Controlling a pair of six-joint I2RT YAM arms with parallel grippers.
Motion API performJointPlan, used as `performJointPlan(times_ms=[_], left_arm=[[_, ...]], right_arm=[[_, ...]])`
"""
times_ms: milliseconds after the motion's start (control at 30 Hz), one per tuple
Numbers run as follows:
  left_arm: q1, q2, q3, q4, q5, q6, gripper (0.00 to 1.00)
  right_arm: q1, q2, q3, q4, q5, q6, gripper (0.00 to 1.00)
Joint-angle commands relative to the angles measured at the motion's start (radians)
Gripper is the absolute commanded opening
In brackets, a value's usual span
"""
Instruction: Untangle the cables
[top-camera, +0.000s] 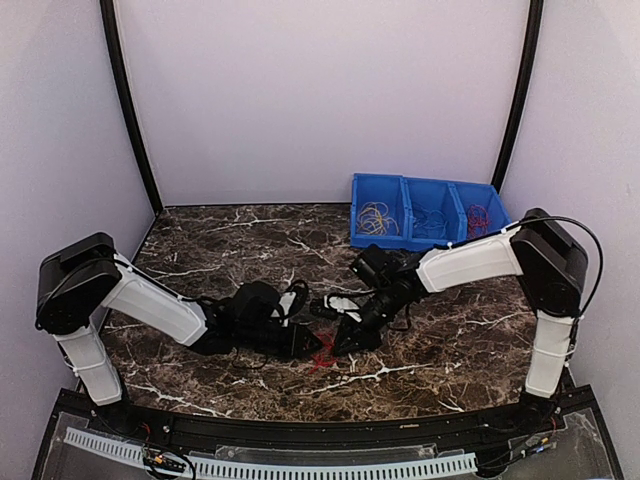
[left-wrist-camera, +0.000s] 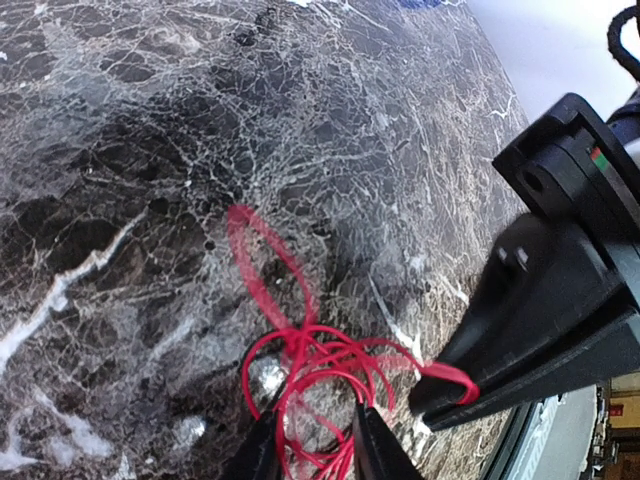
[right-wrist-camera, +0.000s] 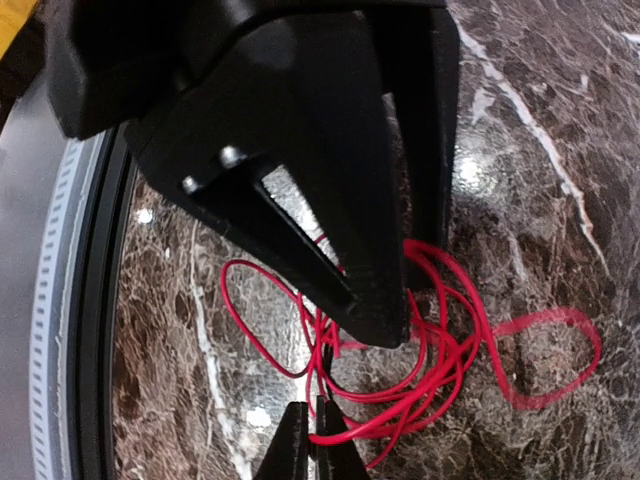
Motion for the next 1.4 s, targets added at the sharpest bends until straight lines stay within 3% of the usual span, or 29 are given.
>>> performJointPlan(times_ms=[0,100,333,533,667,800,933,1033,1133,1367], left_arm=[[0.011,-0.005,0.003,0.030,0.018,-0.008,0.25],[0.015,-0.011,-0.013,0.029,0.022,-0.001,0.23],[0.029,-0.013,-0.002,-0.125,-0.066,0.064,0.18],[0.059,0.015,0.001,-0.096,-0.074,0.078,0.09],[0.066,0.027,0.015,-0.101,-0.068,0.081,0.06],[0.065,-0.058,-0.035,-0.067,-0.085,0.096,0.07],[0.061,-0.223,-0.156,0.044,-0.108,0.138,0.17],[0.021,-0.357,-0.246,0.176,-0.067,0.235,0.35],[-0.033,-0.428,-0.274,0.264,-0.069,0.340,0.45],[-0.049,-0.321,-0.148,0.246,-0.112,0.316,0.51]], right_arm=[[0.007,-0.041,-0.020,0.072,0.056,0.049,0.00],[-0.003,-0.113,-0.030,0.049,0.055,0.034,0.00],[-0.046,-0.342,0.003,-0.215,-0.110,-0.093,0.00],[-0.046,-0.424,0.084,-0.377,-0.166,-0.123,0.00],[-0.052,-0.458,0.096,-0.374,-0.139,-0.109,0.00],[-0.069,-0.439,0.073,-0.315,-0.120,-0.061,0.00],[-0.087,-0.392,0.068,-0.276,-0.094,-0.021,0.00],[-0.106,-0.358,0.083,-0.266,-0.102,0.002,0.00],[-0.114,-0.339,0.101,-0.268,-0.123,0.011,0.00],[-0.117,-0.335,0.108,-0.266,-0.131,0.023,0.00]])
